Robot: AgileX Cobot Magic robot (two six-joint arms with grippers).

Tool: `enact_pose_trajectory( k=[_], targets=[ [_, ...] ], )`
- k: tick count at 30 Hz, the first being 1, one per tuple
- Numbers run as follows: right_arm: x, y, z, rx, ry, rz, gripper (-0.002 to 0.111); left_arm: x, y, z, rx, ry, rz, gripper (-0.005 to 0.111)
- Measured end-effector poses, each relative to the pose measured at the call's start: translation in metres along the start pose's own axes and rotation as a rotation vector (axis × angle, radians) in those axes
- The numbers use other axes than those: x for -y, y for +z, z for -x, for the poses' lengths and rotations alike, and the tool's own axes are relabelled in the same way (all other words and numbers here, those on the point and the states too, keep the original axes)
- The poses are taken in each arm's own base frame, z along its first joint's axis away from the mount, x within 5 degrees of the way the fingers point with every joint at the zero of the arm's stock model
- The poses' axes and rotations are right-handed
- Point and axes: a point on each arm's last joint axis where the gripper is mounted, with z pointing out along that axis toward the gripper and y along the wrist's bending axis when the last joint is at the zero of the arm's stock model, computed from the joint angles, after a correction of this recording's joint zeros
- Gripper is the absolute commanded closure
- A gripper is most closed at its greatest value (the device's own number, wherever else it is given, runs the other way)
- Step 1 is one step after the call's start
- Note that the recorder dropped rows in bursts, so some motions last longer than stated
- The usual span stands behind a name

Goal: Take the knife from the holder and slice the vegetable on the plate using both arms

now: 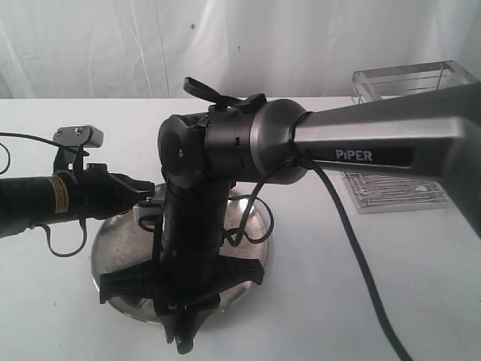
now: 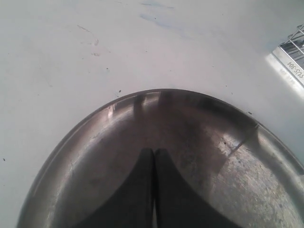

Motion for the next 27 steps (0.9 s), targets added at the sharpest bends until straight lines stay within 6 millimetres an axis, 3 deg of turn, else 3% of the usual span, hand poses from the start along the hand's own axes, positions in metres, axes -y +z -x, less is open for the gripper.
enact_pose_trajectory(
  k=[10, 27],
  targets=[
    [0.003, 0.0, 0.002, 0.02, 0.02, -0.027, 0.108, 0.0, 0.0, 0.0, -0.001, -0.001, -0.003, 0.107],
    [0.003, 0.0, 0.001, 0.008, 0.024, -0.033, 0.108, 0.012, 0.003, 0.013, -0.017, 0.058, -0.153, 0.107]
  ],
)
